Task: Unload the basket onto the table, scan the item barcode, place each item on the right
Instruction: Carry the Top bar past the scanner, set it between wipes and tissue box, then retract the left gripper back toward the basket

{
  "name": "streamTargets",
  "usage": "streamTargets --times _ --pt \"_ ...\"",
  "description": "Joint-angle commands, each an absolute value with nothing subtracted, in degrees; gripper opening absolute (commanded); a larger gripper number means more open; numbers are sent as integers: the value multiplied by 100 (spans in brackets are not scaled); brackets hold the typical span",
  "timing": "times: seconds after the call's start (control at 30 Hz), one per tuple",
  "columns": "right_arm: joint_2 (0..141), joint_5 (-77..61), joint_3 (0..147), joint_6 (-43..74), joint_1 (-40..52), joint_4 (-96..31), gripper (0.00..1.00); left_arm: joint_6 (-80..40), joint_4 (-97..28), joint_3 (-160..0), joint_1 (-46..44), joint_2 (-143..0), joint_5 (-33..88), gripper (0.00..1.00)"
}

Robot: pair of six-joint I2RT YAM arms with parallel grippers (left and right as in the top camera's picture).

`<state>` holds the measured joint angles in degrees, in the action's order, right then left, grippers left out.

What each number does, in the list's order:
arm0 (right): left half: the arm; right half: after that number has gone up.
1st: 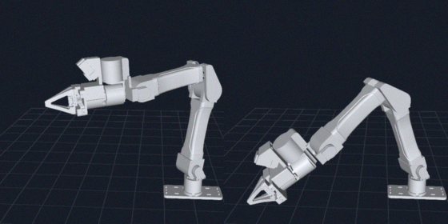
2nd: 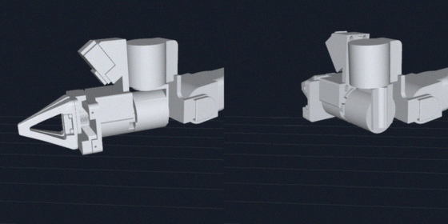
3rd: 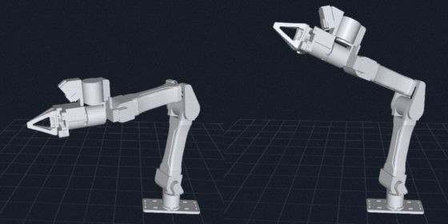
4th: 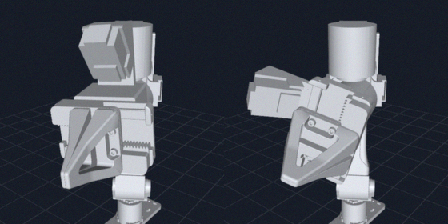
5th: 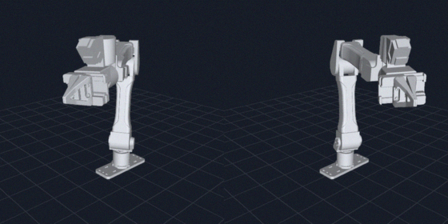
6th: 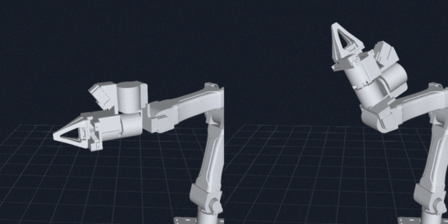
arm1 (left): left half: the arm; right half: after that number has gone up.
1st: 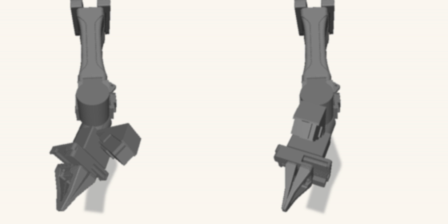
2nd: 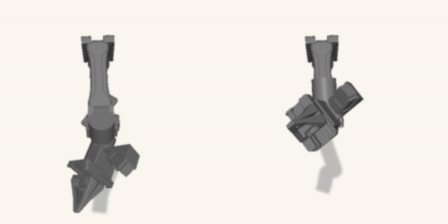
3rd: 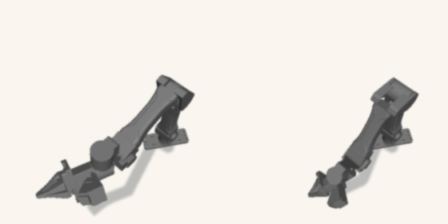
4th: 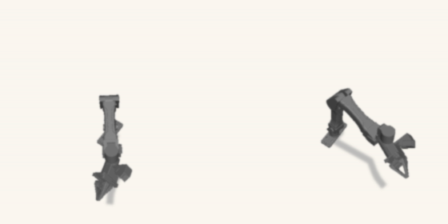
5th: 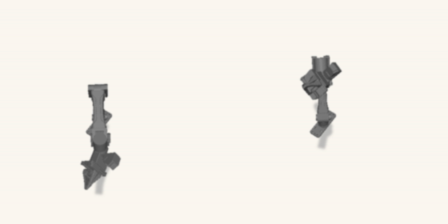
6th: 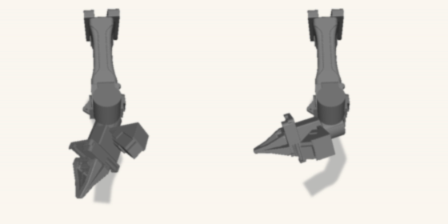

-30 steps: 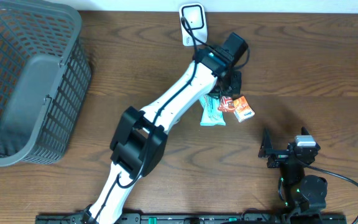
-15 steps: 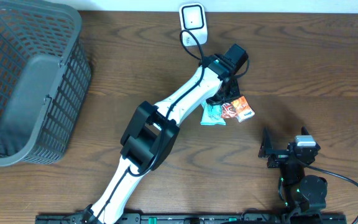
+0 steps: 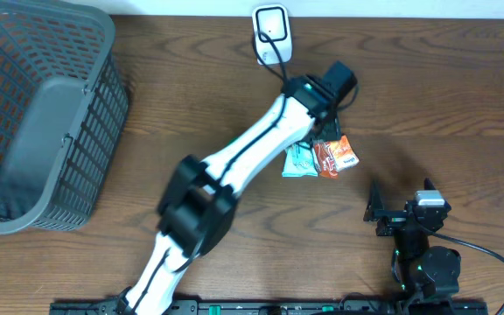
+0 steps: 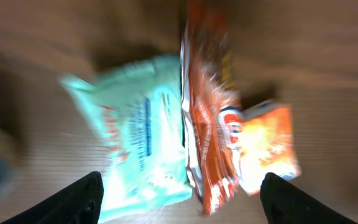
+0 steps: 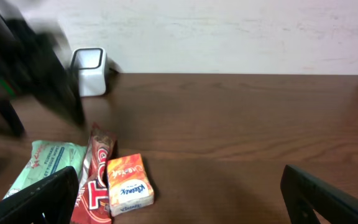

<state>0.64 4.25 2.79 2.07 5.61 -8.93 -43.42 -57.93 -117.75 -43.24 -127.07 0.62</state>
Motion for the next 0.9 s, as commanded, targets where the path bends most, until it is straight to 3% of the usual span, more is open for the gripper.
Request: streamTargets --times 0.0,0.27,0.63,0.77,0.87 --pt "43 397 250 119 611 -882 99 -3896 -5800 -11845 -4276 -11609 -1177 81" --pt "43 397 250 121 611 -880 99 -2921 -5028 -11848 -3942 -9706 -2665 91" --pt "43 445 250 178 611 -532 99 -932 -4491 -11845 -2558 -8055 -2775 92" --pt "60 -1505 257 650 611 482 99 -379 -4554 -11841 -1935 -7719 -2775 92" --pt "217 -1828 440 1328 611 189 99 -386 -4665 -11743 -1476 -7520 -2773 92"
